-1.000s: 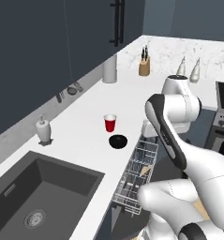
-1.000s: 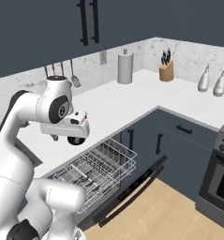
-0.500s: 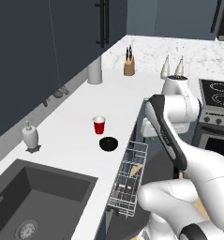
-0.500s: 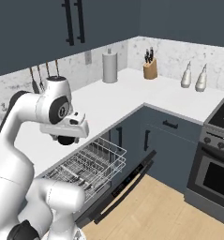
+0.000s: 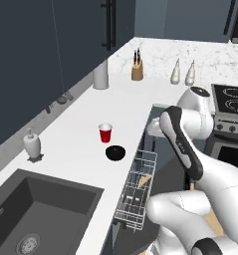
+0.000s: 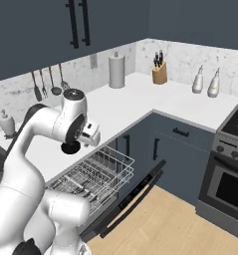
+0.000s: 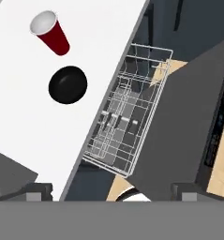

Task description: Pick up the cup and bowl from the counter, place them in the dishwasher, and close the dishwasher door.

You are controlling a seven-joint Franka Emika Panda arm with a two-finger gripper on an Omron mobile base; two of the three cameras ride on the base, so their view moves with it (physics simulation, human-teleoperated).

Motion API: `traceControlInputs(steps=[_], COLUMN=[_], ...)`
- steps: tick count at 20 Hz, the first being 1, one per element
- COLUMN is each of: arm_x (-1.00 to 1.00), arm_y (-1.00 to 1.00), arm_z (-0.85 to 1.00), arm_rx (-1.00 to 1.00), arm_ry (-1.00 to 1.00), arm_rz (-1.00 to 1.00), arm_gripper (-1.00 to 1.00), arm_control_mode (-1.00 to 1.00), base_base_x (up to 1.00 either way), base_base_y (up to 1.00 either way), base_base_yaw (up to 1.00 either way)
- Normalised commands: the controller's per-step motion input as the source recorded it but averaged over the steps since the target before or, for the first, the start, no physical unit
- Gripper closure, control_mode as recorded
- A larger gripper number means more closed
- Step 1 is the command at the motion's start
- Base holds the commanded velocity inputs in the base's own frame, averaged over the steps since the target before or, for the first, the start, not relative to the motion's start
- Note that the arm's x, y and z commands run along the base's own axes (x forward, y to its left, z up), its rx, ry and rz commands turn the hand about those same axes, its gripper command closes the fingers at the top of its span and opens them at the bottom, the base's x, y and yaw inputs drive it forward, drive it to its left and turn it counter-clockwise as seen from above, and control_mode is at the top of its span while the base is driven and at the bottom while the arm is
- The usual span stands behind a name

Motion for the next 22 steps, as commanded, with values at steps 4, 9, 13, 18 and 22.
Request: traceControlInputs(steps=[4,9,13,18,22], arm_x=[0.73,0.47,0.56,0.80,0.81], arm_y=[0.13,0.18,0.23,0.29,0.56], arm_z=[-0.01,0.01,0.00,-0.02,-0.35], arm_rx=[0.04,0.09,0.16,0.13,0.10], arm_ry=[-0.01,-0.02,-0.04,-0.03,0.11], arm_rz=[-0.05,0.00,0.03,0.01,0.01], arm_gripper=[-1.00,-1.00,-1.00,-1.00,-1.00], arm_control_mode=[-1.00,-1.00,-1.00,-1.00,-1.00], base_base_x=[0.00,0.00,0.00,0.00,0.00], base_base_y=[0.00,0.00,0.00,0.00,0.00], base_base_yaw=[0.00,0.00,0.00,0.00,0.00])
